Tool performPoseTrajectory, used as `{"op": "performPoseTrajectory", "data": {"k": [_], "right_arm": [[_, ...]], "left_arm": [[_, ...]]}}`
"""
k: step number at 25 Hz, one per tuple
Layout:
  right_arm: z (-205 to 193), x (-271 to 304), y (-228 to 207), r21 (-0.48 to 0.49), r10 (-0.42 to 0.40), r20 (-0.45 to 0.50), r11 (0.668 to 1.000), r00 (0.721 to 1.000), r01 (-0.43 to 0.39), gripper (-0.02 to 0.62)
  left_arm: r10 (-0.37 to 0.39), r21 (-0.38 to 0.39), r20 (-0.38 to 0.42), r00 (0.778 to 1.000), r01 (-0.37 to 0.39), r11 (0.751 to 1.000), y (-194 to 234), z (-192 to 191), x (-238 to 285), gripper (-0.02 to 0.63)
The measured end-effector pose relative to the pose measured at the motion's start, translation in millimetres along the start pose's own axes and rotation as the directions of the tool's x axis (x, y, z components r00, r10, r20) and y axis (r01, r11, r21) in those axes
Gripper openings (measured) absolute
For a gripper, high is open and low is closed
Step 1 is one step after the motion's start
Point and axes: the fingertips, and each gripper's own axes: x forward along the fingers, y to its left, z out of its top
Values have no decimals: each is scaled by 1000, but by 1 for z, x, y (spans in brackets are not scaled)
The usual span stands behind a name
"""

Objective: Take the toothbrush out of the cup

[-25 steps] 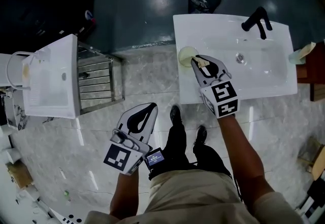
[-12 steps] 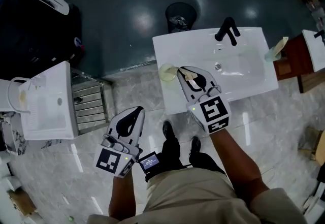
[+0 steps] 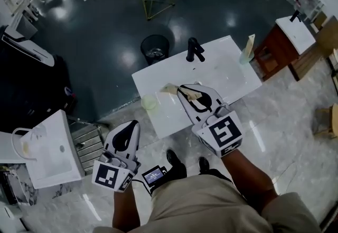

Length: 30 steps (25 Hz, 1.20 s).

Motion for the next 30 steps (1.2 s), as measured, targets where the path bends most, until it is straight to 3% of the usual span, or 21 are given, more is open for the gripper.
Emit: {"op": "performPoseTrajectory", "data": {"k": [8,12,17,22,30], "right_arm": [[14,-63,-55,-7,-199,13,980,980,199,31],[17,-128,-94,4,-325,25,946,945,325,31],[6,-241,-158,17,-471,15,882,882,471,31],[-26,-359,-230,52,-551,14,833,834,550,31],[-93,-526,-352,76,-540,-3,839,842,539,31]], "left_arm": [[-169,18,37,985,168,986,-30,4,47,8],[-284,22,41,958,283,959,-70,11,90,8],[-392,66,42,919,389,919,-152,28,139,8],[-418,81,6,908,416,906,-249,24,194,8],[-359,76,-31,933,361,930,-413,6,296,8]]}}
